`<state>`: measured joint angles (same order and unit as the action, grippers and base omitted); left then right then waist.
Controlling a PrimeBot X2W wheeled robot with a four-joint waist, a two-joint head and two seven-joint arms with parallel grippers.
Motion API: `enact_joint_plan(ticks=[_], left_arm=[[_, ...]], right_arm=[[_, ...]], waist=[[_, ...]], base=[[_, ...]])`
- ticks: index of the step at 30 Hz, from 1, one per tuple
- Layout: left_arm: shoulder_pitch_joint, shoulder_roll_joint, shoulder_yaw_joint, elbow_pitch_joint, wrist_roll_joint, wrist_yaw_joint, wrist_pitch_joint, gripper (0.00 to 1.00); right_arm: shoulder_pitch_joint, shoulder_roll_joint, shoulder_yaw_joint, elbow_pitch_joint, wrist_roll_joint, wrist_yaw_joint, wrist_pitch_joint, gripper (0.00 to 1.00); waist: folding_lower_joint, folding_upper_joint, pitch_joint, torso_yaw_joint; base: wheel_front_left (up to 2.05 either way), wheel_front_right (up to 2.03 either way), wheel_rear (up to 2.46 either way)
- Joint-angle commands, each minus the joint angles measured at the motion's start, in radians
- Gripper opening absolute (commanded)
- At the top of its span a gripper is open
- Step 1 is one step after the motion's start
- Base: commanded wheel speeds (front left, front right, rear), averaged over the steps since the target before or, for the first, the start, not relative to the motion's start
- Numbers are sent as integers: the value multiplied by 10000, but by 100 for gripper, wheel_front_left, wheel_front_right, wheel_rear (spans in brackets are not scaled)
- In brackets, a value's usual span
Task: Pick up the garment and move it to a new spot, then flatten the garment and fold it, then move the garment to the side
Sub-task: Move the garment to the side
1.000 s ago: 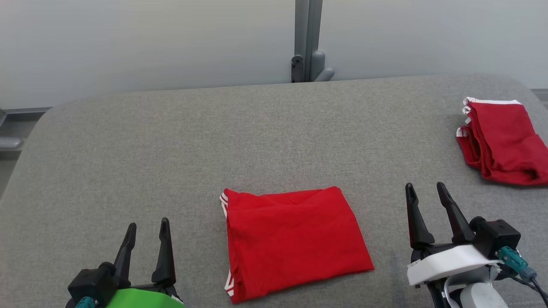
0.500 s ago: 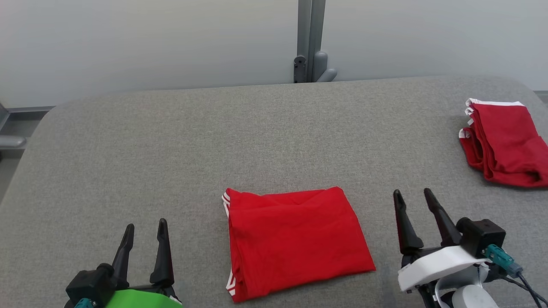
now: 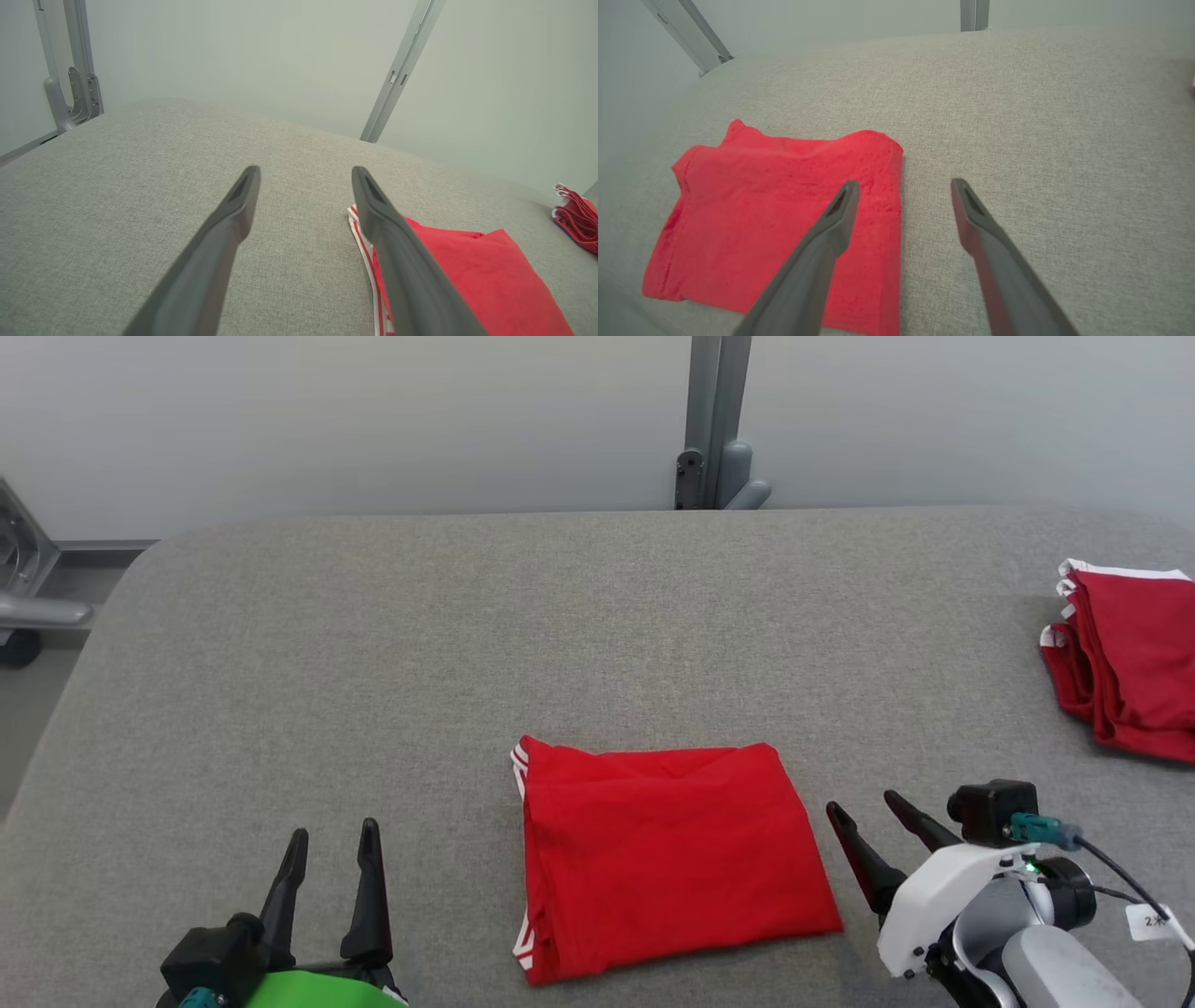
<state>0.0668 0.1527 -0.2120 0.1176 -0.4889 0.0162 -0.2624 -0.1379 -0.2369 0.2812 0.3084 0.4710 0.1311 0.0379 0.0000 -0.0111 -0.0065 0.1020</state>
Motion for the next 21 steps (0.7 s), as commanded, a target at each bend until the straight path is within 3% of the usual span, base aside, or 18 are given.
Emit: enact_joint_plan(ticks=[1, 21], left_arm=[[-38, -12, -7, 30, 83, -69, -28, 100], [-610, -294, 32, 234, 294, -270, -28, 100]], right_arm=[[-270, -183, 129, 192, 212, -10, 192, 100], [-2666, -1342, 2380, 2376, 3197, -9, 1921, 100]], waist=[[0, 111, 135, 152], [0, 111, 1271, 1174]], base=[[0, 0, 0], [0, 0, 0]])
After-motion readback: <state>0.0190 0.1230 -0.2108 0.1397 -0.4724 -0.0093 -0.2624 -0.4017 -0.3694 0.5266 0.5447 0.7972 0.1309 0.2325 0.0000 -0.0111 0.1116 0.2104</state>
